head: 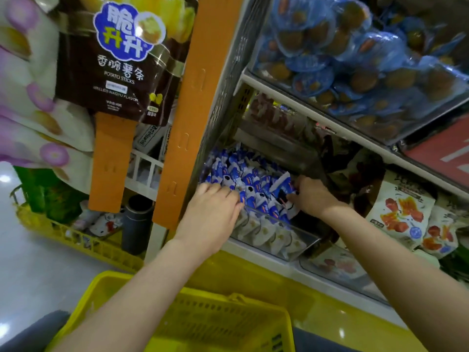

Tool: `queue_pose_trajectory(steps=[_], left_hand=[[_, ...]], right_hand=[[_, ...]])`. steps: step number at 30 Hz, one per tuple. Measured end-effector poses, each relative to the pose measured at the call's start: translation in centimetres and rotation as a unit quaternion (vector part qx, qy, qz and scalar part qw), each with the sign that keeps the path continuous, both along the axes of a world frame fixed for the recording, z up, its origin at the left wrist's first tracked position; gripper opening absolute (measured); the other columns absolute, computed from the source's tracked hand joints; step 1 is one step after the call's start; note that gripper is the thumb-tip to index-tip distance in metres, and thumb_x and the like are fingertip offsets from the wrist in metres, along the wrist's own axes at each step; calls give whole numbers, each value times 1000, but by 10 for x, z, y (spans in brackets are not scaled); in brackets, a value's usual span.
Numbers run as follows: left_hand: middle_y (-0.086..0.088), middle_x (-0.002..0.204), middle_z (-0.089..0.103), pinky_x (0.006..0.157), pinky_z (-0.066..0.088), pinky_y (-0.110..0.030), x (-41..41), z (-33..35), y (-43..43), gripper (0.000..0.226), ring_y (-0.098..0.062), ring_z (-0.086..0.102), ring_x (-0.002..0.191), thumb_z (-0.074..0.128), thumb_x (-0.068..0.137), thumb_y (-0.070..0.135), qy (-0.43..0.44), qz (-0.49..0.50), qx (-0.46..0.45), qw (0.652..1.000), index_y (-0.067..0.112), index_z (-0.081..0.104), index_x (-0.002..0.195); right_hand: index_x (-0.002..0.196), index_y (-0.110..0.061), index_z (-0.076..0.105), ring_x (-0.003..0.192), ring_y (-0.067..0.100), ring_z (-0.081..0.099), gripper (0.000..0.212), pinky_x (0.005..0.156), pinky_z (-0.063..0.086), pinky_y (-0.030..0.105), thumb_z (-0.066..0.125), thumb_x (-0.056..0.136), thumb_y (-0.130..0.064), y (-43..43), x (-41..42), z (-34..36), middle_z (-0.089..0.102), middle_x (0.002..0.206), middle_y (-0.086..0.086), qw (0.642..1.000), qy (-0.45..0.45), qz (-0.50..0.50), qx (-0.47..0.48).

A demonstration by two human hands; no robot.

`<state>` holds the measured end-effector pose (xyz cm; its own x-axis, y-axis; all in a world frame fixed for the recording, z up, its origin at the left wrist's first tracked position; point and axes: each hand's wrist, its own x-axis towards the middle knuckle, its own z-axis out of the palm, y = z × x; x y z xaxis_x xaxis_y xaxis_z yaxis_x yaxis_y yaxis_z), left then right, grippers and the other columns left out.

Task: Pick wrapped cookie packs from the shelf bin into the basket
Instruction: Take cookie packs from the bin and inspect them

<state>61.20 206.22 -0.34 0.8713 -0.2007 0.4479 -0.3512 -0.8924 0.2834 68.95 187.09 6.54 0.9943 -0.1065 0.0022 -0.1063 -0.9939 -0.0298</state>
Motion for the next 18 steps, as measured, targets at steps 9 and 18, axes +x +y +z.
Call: queue_pose_trajectory(steps=[9,18], left_hand=[[1,106,64,97,30,-34,3,-5,0,33,-19,52,103,29,99,31,-12,7,7,1000,19,58,107],[3,109,62,98,28,-33,5,-7,-1,35,-18,51,105,25,99,32,-12,5,6,1000,20,57,110]], right_hand=[[114,-8,54,91,22,60,30,62,43,27,60,88,-23,6,-1,7,60,107,10,988,72,-25,-137],[109,-7,56,92,20,57,22,84,46,32,56,92,-21,-3,15,-19,60,107,12,993,48,-24,107]])
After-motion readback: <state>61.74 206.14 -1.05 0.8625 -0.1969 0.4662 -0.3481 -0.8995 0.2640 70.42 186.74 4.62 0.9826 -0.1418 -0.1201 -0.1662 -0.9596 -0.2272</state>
